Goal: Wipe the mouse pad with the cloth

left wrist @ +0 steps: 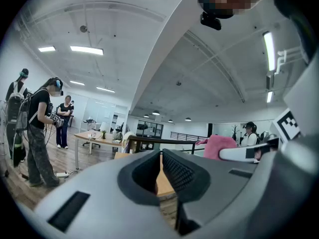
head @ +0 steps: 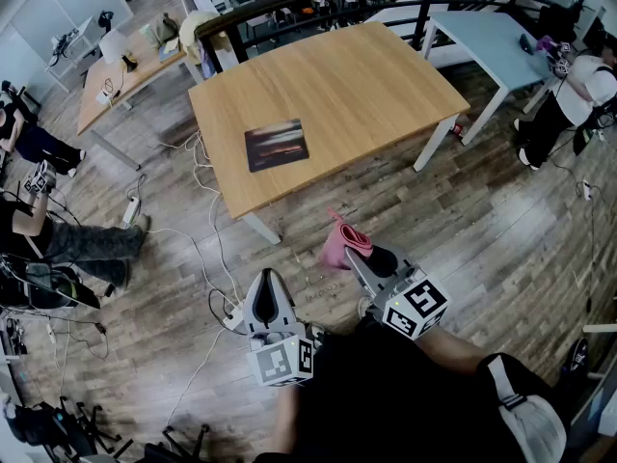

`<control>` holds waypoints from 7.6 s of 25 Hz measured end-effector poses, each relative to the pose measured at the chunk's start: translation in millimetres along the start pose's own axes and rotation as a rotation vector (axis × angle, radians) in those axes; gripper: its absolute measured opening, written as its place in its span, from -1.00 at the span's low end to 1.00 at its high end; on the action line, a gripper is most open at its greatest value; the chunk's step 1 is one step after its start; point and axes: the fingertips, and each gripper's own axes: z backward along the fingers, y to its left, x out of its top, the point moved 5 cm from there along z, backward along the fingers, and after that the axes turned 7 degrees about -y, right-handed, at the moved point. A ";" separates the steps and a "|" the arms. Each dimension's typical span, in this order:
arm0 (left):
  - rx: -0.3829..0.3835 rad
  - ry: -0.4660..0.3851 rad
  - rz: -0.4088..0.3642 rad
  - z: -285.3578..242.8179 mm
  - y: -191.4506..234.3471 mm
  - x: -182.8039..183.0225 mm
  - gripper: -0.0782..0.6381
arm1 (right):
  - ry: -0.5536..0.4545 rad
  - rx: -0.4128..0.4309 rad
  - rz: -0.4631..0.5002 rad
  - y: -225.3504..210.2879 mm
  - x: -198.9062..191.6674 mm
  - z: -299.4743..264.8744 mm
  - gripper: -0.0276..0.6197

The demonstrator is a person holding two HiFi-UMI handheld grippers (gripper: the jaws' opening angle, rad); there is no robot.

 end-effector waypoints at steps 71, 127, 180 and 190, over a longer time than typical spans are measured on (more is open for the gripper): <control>0.102 0.253 -0.016 -295.6 136.1 -86.7 -0.69 | 0.149 0.047 -0.105 -157.4 -41.3 -309.2 -0.72; -0.162 1.003 0.275 -413.8 219.8 -370.0 -0.71 | 0.801 -0.086 -0.287 -243.4 -322.7 -594.0 -0.72; -0.043 1.073 0.270 -413.3 221.8 -376.9 -0.72 | 0.860 -0.290 -0.214 -373.9 -304.8 -507.9 -0.72; -0.039 1.073 0.262 -412.1 219.5 -378.4 -0.72 | 0.863 -0.357 -0.191 -405.5 -295.1 -476.3 -0.72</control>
